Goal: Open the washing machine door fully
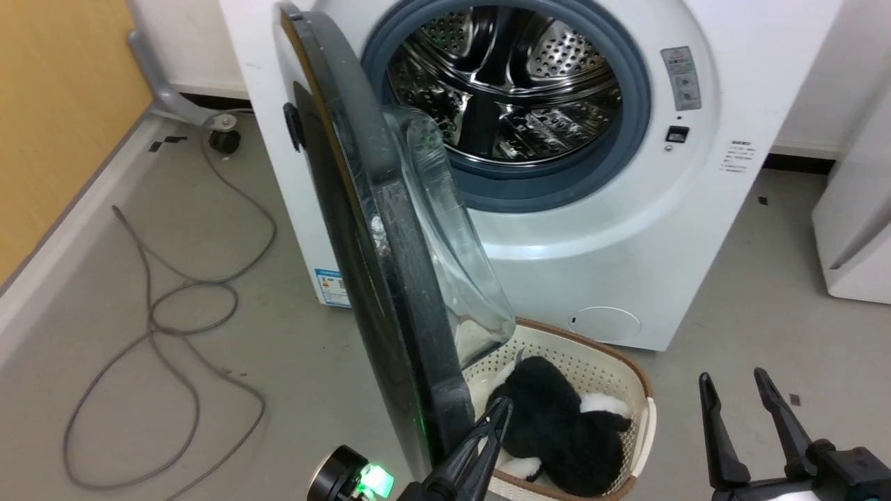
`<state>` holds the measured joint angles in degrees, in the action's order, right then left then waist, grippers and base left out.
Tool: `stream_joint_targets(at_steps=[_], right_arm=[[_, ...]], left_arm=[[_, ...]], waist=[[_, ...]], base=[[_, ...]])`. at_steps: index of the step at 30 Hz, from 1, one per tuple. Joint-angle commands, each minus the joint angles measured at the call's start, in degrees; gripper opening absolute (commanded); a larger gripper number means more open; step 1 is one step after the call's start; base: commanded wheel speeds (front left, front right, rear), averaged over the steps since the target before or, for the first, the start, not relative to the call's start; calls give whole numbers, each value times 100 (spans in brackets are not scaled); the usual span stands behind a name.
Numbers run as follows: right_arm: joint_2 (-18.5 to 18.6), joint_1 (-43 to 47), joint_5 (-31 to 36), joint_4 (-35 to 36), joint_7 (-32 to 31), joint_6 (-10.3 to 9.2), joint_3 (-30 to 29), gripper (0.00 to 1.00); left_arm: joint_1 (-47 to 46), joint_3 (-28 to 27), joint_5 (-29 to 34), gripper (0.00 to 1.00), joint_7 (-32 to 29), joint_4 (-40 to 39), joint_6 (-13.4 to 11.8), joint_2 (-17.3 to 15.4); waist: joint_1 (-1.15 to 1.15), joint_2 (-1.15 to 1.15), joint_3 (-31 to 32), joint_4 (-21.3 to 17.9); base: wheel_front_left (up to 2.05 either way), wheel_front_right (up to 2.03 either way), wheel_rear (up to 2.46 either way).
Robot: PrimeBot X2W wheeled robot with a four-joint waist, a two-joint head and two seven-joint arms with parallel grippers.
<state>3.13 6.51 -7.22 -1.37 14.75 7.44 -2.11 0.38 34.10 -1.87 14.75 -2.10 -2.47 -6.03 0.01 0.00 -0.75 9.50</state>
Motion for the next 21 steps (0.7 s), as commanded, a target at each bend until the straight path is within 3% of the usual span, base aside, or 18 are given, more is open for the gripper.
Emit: stream_joint_targets(at_steps=[1,14,21], right_arm=[[-25,-2,-30,-11,25,5,-29,100],[-25,-33,-94,-51,25,5,-52,100],[-25,1,-144,-52,25,5,-80,100]], left_arm=[[81,-39,-29,0,25,38,-46,27],[103,-150,-37,0,25,139,1,34],[209,-211,-29,0,25,84,-33,19]], waist=[[-1,0,-13,51],[-1,0,-53,649],[-1,0,-72,1167]], base=[[0,0,0],[0,0,0],[0,0,0]])
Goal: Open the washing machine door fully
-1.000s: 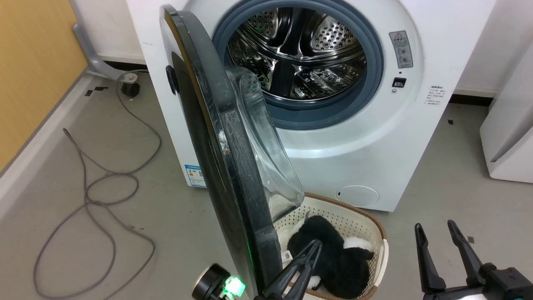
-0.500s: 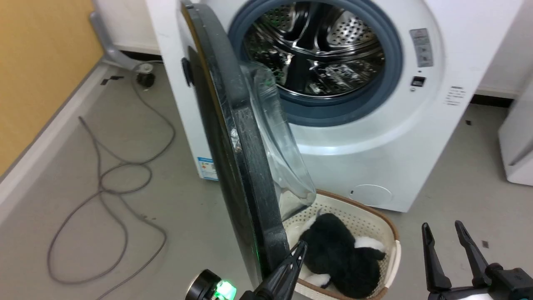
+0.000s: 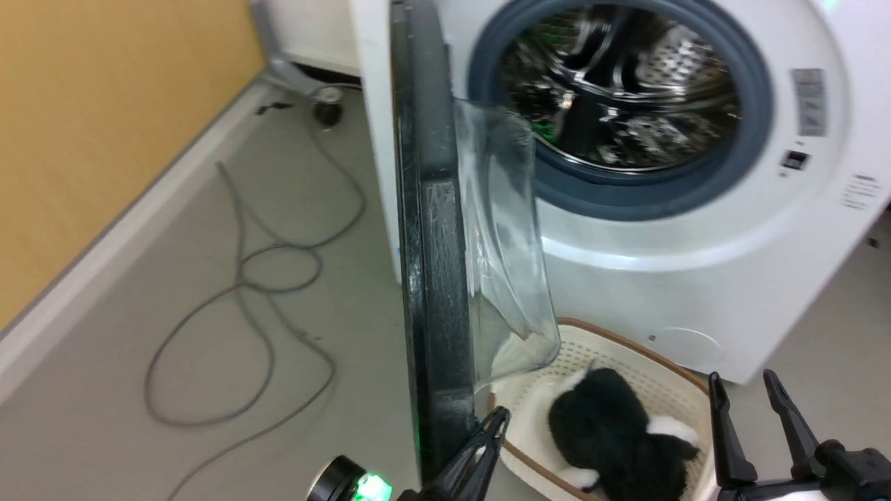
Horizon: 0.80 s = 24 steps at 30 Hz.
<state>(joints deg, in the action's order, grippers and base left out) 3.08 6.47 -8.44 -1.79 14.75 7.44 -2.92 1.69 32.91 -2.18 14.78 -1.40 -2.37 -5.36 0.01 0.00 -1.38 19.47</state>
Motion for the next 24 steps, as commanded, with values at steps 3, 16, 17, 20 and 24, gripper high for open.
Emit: stream_joint_targets(at_steps=[3,16,17,20,24], right_arm=[[-20,18,-38,7,25,5,-38,100],[-20,-153,45,1,25,5,51,100],[-20,-186,66,-14,25,5,79,100],[-20,-292,123,-60,25,5,157,100],[-20,-420,194,-111,25,5,233,100]], left_arm=[[209,-167,1,0,22,-63,-95,-119],[345,-820,-60,0,22,-299,-425,-323],[344,-909,-71,0,22,-327,-472,-331],[320,-1192,-152,0,22,-382,-570,-338],[234,-1548,-222,0,22,-348,-656,-348]], waist=[[-1,0,-35,415],[-1,0,-283,1133],[-1,0,-319,1146],[-1,0,-424,1178],[-1,0,-540,1202]], base=[[0,0,0],[0,0,0],[0,0,0],[0,0,0],[0,0,0]])
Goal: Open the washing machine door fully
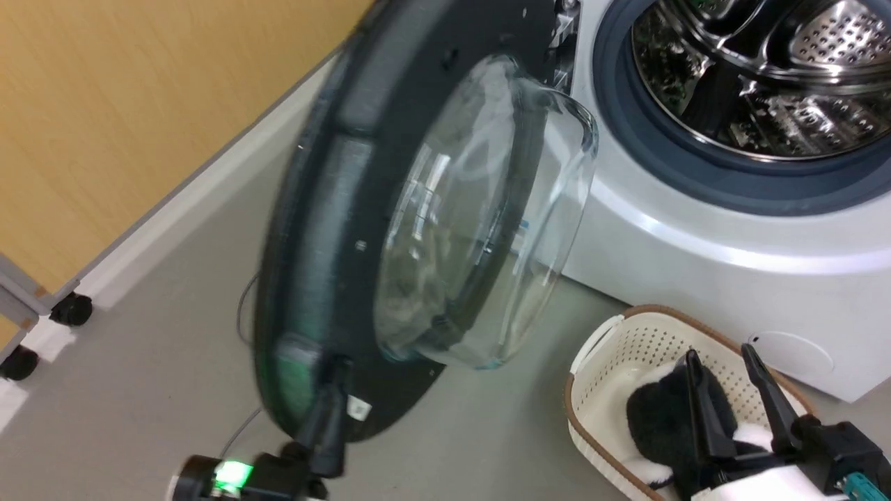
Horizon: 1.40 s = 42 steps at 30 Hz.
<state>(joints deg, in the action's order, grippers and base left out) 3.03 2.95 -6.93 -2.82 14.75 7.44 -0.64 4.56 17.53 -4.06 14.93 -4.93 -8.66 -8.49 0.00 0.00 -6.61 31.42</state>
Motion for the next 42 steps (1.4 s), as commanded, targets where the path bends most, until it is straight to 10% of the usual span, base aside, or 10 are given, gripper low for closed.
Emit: stream_joint_targets(at_steps=[1,42], right_arm=[[-15,-96,57,-15,25,5,14,100],[64,-632,426,65,25,5,-237,100]], left_arm=[[-77,-107,-65,0,7,26,-43,-28],[-2718,-4215,-432,0,7,2588,732,63]], waist=[[0,0,-42,11],[0,0,-1205,-942]], base=[[0,0,0],[0,0,0]])
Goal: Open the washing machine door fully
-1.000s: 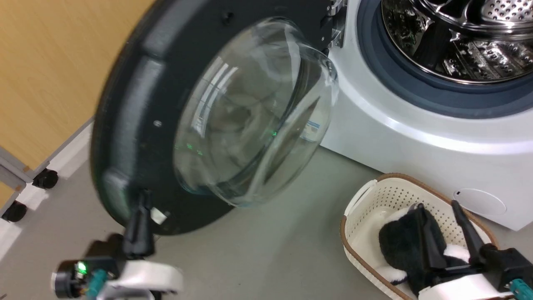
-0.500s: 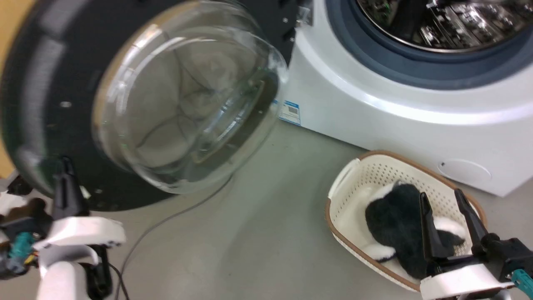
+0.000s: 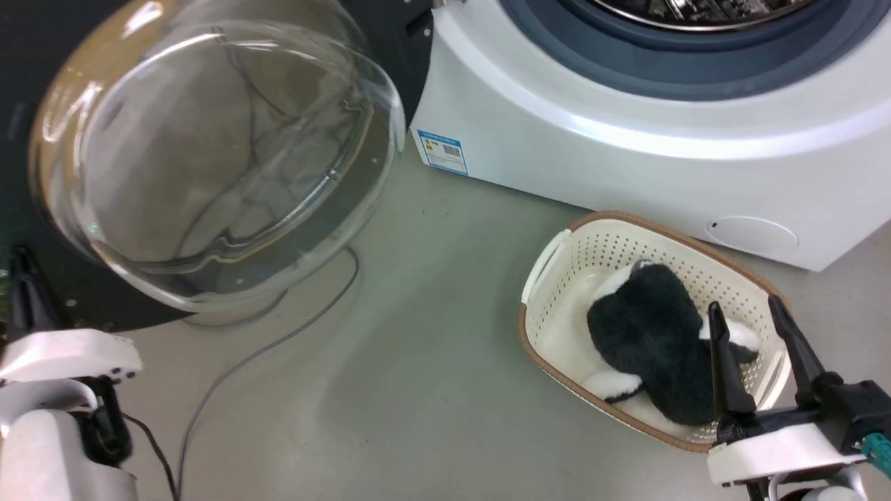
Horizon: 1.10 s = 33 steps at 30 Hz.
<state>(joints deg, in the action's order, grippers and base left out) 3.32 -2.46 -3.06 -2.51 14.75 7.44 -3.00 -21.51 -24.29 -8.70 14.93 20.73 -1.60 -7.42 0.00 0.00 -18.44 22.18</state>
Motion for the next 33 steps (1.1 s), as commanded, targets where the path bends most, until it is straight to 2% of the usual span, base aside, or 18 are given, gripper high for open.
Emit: stream_joint_targets(at_steps=[1,9,16,23,32,33], right_arm=[[40,-99,39,35,25,5,-1,100],[38,-147,43,26,25,5,27,100],[-3,-115,-1,0,25,5,46,100],[-37,77,-49,30,25,5,-22,100],[-43,397,-324,145,25,5,-127,100],[-43,428,-338,164,25,5,-133,100]], left_arm=[[-147,-87,46,0,7,63,37,-53],[-265,-361,196,0,7,185,155,17],[113,-500,350,0,7,-248,301,211],[643,-233,575,0,7,-876,438,369],[1183,377,642,0,7,-1363,600,437],[1237,430,643,37,7,-1427,586,440]], waist=[[0,0,-41,-29],[0,0,-78,-68],[0,0,257,-172],[0,0,810,-264],[0,0,1471,-473],[0,0,1532,-507]], base=[[0,0,0],[0,0,0],[0,0,0],[0,0,0],[0,0,0],[0,0,0]])
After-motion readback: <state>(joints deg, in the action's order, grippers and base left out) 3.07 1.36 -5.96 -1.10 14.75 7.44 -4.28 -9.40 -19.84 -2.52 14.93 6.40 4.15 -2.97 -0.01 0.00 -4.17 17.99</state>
